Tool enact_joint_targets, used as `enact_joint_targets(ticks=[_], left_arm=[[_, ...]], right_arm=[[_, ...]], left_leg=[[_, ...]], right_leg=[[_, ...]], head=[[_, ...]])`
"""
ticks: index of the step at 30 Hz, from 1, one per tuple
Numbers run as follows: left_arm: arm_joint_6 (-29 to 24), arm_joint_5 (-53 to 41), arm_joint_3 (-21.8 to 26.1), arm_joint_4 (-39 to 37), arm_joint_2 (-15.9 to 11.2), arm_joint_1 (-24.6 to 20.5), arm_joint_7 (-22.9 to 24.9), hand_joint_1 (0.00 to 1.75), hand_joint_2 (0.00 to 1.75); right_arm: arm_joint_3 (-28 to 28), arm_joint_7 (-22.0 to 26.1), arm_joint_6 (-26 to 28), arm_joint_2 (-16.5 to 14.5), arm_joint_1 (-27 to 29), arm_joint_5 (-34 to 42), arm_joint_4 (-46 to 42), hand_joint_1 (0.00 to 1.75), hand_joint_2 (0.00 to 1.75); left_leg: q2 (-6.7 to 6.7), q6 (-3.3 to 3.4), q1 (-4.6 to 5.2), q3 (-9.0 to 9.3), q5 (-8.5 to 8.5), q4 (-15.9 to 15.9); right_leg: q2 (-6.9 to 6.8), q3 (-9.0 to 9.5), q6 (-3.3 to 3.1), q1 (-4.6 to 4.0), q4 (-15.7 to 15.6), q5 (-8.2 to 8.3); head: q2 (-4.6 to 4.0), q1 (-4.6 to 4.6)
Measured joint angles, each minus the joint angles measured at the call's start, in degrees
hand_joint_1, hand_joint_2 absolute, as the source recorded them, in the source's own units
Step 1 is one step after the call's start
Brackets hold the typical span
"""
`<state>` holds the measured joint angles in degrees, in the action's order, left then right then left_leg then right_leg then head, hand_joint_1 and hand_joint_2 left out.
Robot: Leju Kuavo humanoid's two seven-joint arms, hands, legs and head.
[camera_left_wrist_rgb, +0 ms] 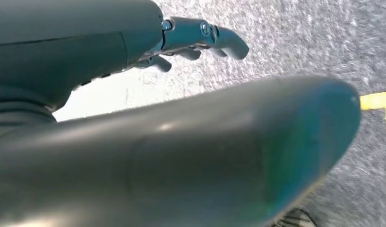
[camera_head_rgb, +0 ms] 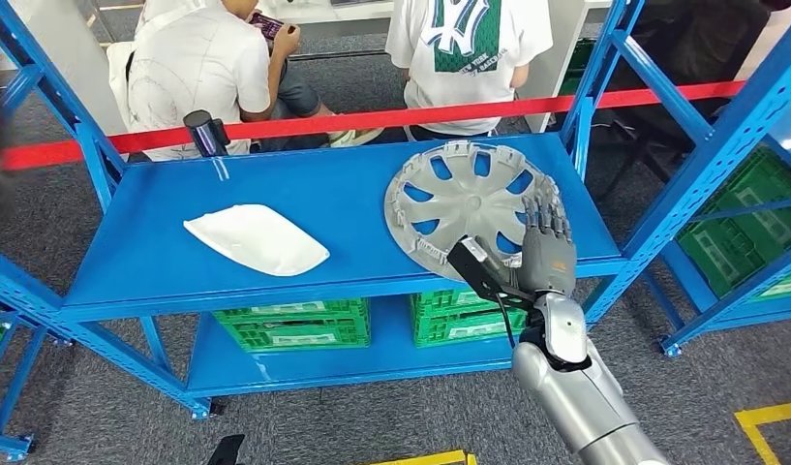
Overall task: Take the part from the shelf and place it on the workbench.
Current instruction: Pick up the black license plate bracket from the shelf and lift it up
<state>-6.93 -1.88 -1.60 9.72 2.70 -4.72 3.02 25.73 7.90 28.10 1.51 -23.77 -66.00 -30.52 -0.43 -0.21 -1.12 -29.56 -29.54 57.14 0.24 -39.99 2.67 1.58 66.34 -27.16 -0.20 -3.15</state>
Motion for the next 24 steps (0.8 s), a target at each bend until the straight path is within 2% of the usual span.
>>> enact_joint_targets(ticks=[1,2,3,5,7,8,9,11,12,13,14,15,16,17,18,20,22,23,24], left_arm=[[0.0,0.0,0.0,0.0,-0.1,-0.1,0.0,0.0,0.0],[-0.1,0.0,0.0,0.0,-0.2,-0.1,0.0,0.0,0.0],[-0.1,0.0,0.0,0.0,-0.2,-0.2,0.0,0.0,0.0],[-0.1,0.0,0.0,0.0,-0.2,-0.2,0.0,0.0,0.0],[-0.1,0.0,0.0,0.1,-0.2,-0.3,0.0,0.0,0.0],[-0.1,0.0,0.0,0.1,-0.2,-0.5,0.0,0.0,0.0],[-0.1,0.0,0.0,0.2,-0.1,-0.5,0.0,0.0,0.0],[-0.1,0.0,0.0,0.1,-0.1,-0.5,0.0,0.0,0.0],[-0.1,0.0,0.0,0.1,-0.1,-0.3,0.0,0.0,0.0],[-0.1,0.0,0.0,0.1,-0.1,-0.2,0.0,0.0,0.0],[-0.1,0.0,0.0,0.0,-0.1,0.0,0.0,0.0,0.0],[-0.1,0.0,0.0,0.0,-0.1,0.0,-0.1,0.0,0.0],[-0.1,0.0,0.0,0.0,-0.2,0.1,-0.2,0.0,0.0],[-0.1,0.0,0.0,-0.1,-0.2,0.1,-0.4,0.0,0.0],[-0.1,0.0,0.0,-0.2,-0.3,0.2,-0.6,0.0,0.0],[-0.1,0.0,0.0,-0.2,-0.3,0.3,-0.9,0.0,0.0],[-0.1,0.0,0.0,0.0,-0.4,0.2,-1.1,0.0,0.0],[-0.1,0.0,0.0,0.1,-0.4,0.1,-1.2,0.0,0.0],[0.0,0.0,0.0,0.1,-0.4,0.1,-1.3,0.0,0.0]], right_arm=[[0.0,0.1,0.0,0.0,0.0,0.0,0.0,0.0,0.0],[0.0,0.1,-0.1,0.0,0.0,-0.1,0.0,0.0,0.0],[0.0,0.1,-0.2,0.0,0.1,-0.1,0.0,0.0,0.0],[0.1,0.0,-0.2,0.0,0.2,-0.1,0.0,0.0,0.0],[0.1,0.1,-0.2,0.0,0.2,-0.1,-0.2,0.0,0.0],[0.1,0.1,-0.2,0.0,0.1,-0.1,-0.2,0.0,0.0],[0.1,0.1,-0.1,0.0,0.0,-0.1,-0.3,0.0,0.0],[0.1,0.1,-0.1,0.0,0.1,-0.2,-0.3,0.0,0.0],[0.1,0.1,-0.1,0.0,0.2,-0.2,-0.3,0.0,0.0],[0.1,0.1,-0.2,0.0,0.3,-0.2,-0.3,0.0,0.0],[0.1,0.1,-0.2,0.0,0.3,-0.2,-0.3,0.0,0.0],[0.1,0.1,-0.2,0.0,0.3,-0.2,-0.3,0.0,0.0],[0.1,0.1,-0.2,0.0,0.4,-0.2,-0.3,0.0,0.0],[0.1,0.1,-0.3,-0.1,0.4,-0.1,-0.3,0.0,0.0],[0.1,0.1,-0.4,-0.1,0.5,-0.1,-0.2,0.0,0.0],[0.1,0.1,-0.5,-0.3,0.6,0.0,-0.3,0.0,0.0],[0.2,0.1,-0.4,-0.3,0.5,0.0,-0.5,0.0,0.0],[0.2,0.2,-0.4,-0.3,0.3,0.0,-0.6,0.0,0.0],[0.2,0.2,-0.5,-0.2,0.2,0.0,-0.7,0.0,0.0]], left_leg=[[-0.05,-0.54,-0.1,0.08,-0.73,0.6],[-0.11,-1.02,-0.11,0.07,-1.34,1.0],[-0.19,-1.45,-0.01,0.05,-1.76,1.1],[-0.32,-2.0,0.04,0.4,-2.2,0.8],[-0.06,-2.44,-0.03,0.52,-2.78,1.7],[0.11,-2.59,-0.04,-0.39,-3.42,3.6],[0.27,-2.65,-0.01,-2.28,-4.25,6.9],[0.32,-2.56,0.04,-7.83,-5.58,14.7],[0.31,-2.41,0.07,-10.24,-5.1,17.2],[0.3,-2.17,0.14,-11.67,-3.24,17.4],[0.3,-1.82,0.25,-12.08,-0.31,15.4],[0.22,-1.37,0.45,-11.82,3.2,12.0],[0.02,-0.88,0.73,-11.24,5.96,9.1],[-0.14,-0.42,1.04,-10.64,7.7,6.9],[-0.31,-0.06,1.39,-10.29,8.32,5.8],[-0.34,0.61,1.81,-9.79,7.61,5.2],[-0.4,1.19,1.4,-7.9,6.06,2.5],[-0.45,1.35,1.08,-6.75,5.45,1.1],[-0.53,1.41,0.83,-5.69,4.86,-0.1]], right_leg=[[0.08,1.62,0.14,0.09,-3.2,1.03],[0.2,2.72,-0.18,0.11,-5.1,1.26],[0.34,3.17,-0.72,0.02,-5.7,0.7],[0.51,3.41,-2.2,-0.07,-5.5,-0.02],[0.54,4.31,-3.1,0.0,-5.8,-0.66],[0.52,5.0,-3.49,0.04,-6.0,-1.03],[0.49,5.71,-3.79,-0.04,-6.2,-1.47],[0.44,7.11,-4.17,-0.26,-6.5,-2.55],[0.49,7.9,-4.25,-0.35,-6.5,-3.19],[0.58,8.83,-4.25,-0.43,-6.6,-3.9],[0.68,9.88,-4.19,-0.5,-6.6,-4.65],[0.81,10.86,-4.07,-0.5,-6.6,-5.45],[0.86,11.69,-3.87,-0.51,-6.7,-6.13],[0.98,12.26,-3.59,-0.48,-6.8,-6.61],[1.07,12.54,-3.28,-0.39,-7.0,-6.93],[1.2,13.06,-2.51,-0.22,-7.9,-7.12],[0.85,13.33,-1.87,-0.17,-8.2,-7.69],[0.63,12.64,-1.61,-0.24,-6.8,-8.3],[0.4,11.0,-1.37,-0.24,-4.0,-9.22]], head=[[0.0,-0.18],[0.0,-0.26],[0.0,-0.19],[0.0,0.19],[0.02,0.62],[0.03,0.91],[0.04,1.21],[0.04,1.67],[0.04,1.77],[0.04,1.87],[0.04,2.03],[0.04,2.17],[0.04,2.22],[0.07,2.28],[0.09,2.33],[0.15,2.65],[0.17,2.79],[0.17,2.64],[0.17,2.47]])
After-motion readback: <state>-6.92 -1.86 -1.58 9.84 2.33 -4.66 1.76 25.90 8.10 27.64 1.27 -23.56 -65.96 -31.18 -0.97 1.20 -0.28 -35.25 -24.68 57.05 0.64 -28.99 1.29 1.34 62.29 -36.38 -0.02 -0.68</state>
